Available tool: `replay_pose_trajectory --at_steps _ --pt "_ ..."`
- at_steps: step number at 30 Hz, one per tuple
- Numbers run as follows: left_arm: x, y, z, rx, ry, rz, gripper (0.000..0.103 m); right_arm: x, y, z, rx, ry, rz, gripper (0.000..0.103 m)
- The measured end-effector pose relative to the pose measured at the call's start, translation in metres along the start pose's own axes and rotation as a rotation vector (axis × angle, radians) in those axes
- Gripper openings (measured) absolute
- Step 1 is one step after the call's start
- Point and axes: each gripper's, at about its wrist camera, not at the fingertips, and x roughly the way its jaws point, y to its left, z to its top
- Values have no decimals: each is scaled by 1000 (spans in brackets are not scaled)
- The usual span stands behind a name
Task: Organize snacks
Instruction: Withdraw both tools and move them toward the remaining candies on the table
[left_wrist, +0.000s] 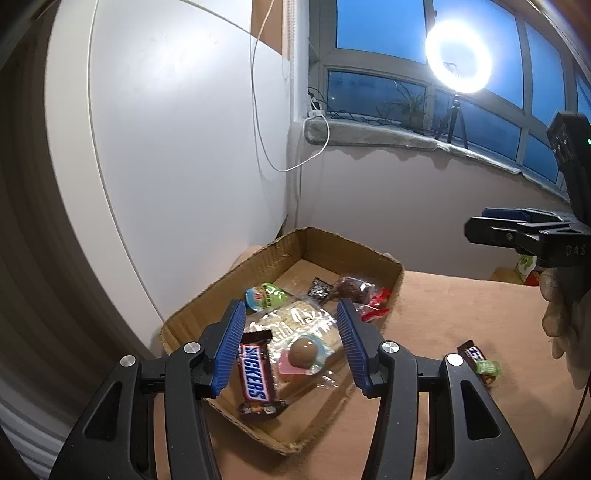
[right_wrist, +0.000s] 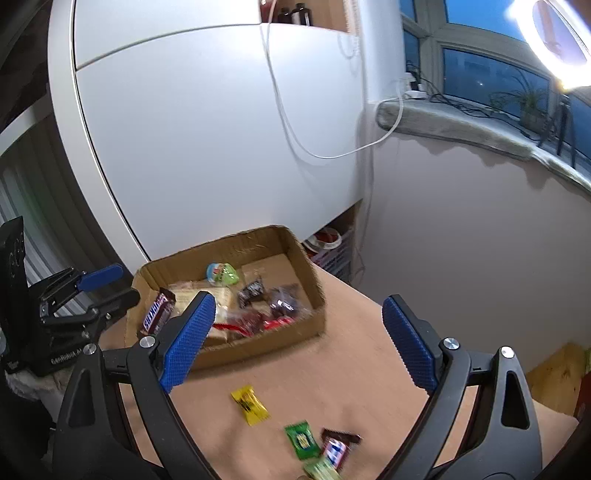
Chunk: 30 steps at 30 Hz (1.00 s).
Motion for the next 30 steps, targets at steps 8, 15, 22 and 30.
replay_pose_trajectory --at_steps 8,15,22,30 --pt "-4 -19 -7 4 5 -46 50 -24 -29 -32 35 19 -24 94" --pt "-8 -38 -18 3 21 -87 50 -22 -40 -70 39 100 -25 94" --pt "-5 -61 -35 19 67 -137 50 1 -55 -96 140 225 16 94" --pt "8 -88 -55 47 148 -218 50 27 -72 -110 265 350 65 76"
